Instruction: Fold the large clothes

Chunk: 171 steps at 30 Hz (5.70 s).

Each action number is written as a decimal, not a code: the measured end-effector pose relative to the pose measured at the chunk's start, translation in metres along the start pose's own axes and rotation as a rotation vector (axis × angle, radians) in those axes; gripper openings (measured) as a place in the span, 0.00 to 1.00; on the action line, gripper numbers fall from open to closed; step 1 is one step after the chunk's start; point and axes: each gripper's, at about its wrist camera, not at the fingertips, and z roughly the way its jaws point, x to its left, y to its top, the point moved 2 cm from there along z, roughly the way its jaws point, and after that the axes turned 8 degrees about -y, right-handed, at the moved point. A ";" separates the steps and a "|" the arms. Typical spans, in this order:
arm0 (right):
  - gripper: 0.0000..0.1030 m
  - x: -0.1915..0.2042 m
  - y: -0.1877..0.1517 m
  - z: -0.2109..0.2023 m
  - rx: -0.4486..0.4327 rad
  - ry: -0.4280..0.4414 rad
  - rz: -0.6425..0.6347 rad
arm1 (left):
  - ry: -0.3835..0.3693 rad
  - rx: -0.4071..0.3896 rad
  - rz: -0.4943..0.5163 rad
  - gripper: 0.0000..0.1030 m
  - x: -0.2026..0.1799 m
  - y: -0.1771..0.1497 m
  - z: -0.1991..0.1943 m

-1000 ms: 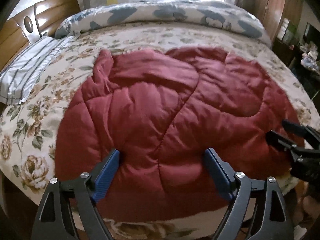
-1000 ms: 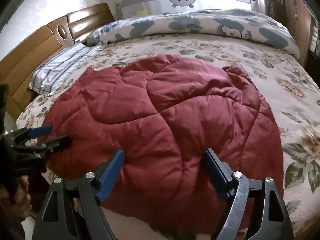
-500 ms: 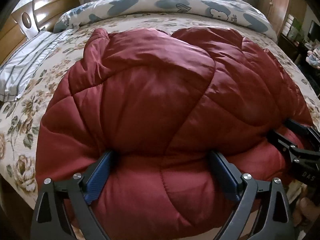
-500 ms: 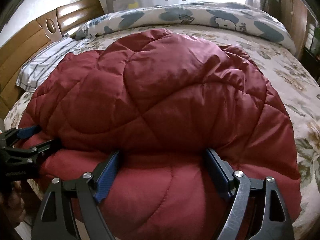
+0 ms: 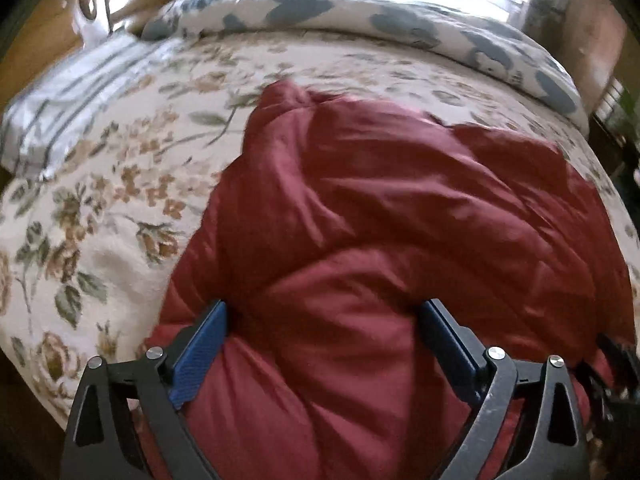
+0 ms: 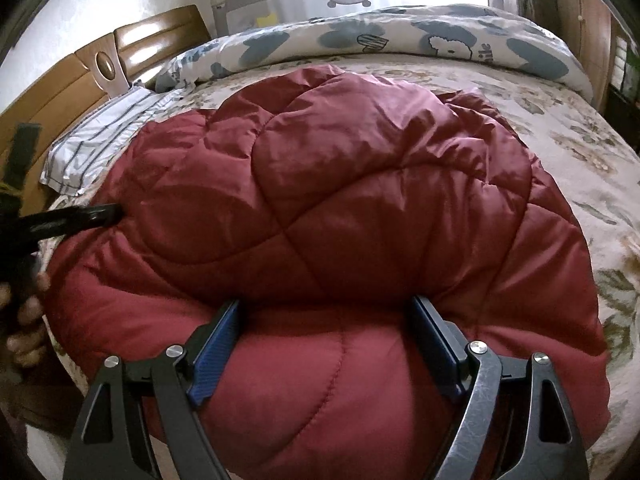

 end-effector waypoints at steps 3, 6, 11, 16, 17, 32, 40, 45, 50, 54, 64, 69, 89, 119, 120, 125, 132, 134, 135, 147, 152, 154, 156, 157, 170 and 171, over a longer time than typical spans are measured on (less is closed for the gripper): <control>0.81 -0.004 0.009 -0.008 0.030 0.027 0.030 | -0.007 0.001 -0.040 0.95 0.007 0.007 0.005; 0.81 -0.003 0.032 -0.024 -0.026 0.059 0.047 | 0.012 -0.001 -0.020 0.95 0.001 0.007 0.009; 0.84 -0.002 0.068 0.018 0.061 0.061 0.002 | 0.007 0.002 -0.021 0.95 0.002 0.004 0.003; 0.83 -0.049 0.084 0.051 0.078 -0.023 0.088 | -0.001 -0.004 -0.020 0.96 0.004 0.002 0.003; 0.84 -0.063 0.085 0.055 0.087 -0.045 0.129 | -0.002 -0.004 -0.023 0.97 0.004 0.002 0.004; 0.84 -0.086 0.078 0.054 0.052 -0.058 0.206 | -0.123 -0.071 -0.005 0.87 -0.016 -0.044 -0.074; 0.85 -0.052 0.044 -0.032 -0.080 -0.004 0.139 | -0.050 -0.020 0.061 0.87 -0.027 -0.077 -0.074; 0.85 -0.026 0.010 -0.042 -0.039 -0.021 0.039 | -0.043 -0.020 0.067 0.91 -0.031 -0.077 -0.070; 0.87 -0.039 -0.017 -0.023 0.004 -0.050 0.057 | -0.044 -0.019 0.077 0.94 -0.034 -0.079 -0.063; 0.87 -0.048 -0.020 -0.023 0.016 -0.037 0.090 | -0.064 -0.033 0.053 0.91 -0.028 -0.083 -0.078; 0.88 -0.047 -0.024 -0.036 0.003 -0.014 0.138 | -0.053 -0.011 0.027 0.98 -0.017 -0.087 -0.060; 0.89 -0.042 -0.015 -0.053 -0.061 -0.008 0.118 | -0.053 -0.012 0.031 0.99 -0.019 -0.087 -0.059; 0.89 -0.057 -0.019 -0.027 0.011 0.002 0.172 | -0.053 -0.013 -0.014 1.00 -0.007 -0.081 -0.054; 0.97 -0.042 -0.008 -0.010 0.018 -0.015 0.092 | 0.043 0.010 0.080 1.00 -0.023 -0.071 -0.040; 0.97 -0.042 -0.007 -0.010 0.020 -0.014 0.094 | 0.042 0.010 0.081 1.00 -0.023 -0.070 -0.038; 0.98 -0.040 -0.009 -0.012 0.026 -0.018 0.104 | 0.039 0.011 0.086 1.00 -0.021 -0.067 -0.035; 0.96 -0.039 -0.010 -0.038 0.008 -0.031 0.113 | 0.028 -0.004 0.068 0.99 -0.019 -0.067 -0.060; 0.96 -0.036 -0.013 -0.051 -0.010 -0.024 0.107 | 0.039 -0.009 0.072 0.99 -0.019 -0.073 -0.070; 0.96 -0.034 -0.016 -0.058 -0.020 -0.023 0.098 | 0.042 -0.011 0.078 0.99 -0.021 -0.077 -0.075; 0.98 -0.013 -0.050 -0.085 0.048 0.040 0.032 | 0.160 0.013 0.199 0.99 -0.058 -0.136 -0.112; 0.98 -0.002 -0.067 -0.093 0.077 0.036 0.004 | 0.183 0.009 0.204 0.99 -0.064 -0.148 -0.127; 0.98 0.002 -0.071 -0.098 0.082 0.036 -0.008 | 0.192 0.002 0.205 0.99 -0.065 -0.150 -0.133; 0.98 0.007 -0.070 -0.107 0.078 0.040 -0.022 | 0.199 -0.002 0.205 0.99 -0.065 -0.150 -0.139; 0.98 0.009 -0.070 -0.111 0.074 0.039 -0.028 | 0.199 -0.005 0.205 0.99 -0.066 -0.149 -0.144; 0.99 0.012 -0.031 -0.157 -0.024 0.046 -0.038 | 0.175 -0.068 0.218 0.99 -0.078 -0.135 -0.188; 0.99 0.011 -0.030 -0.152 -0.018 0.041 -0.032 | 0.175 -0.066 0.215 0.99 -0.077 -0.134 -0.186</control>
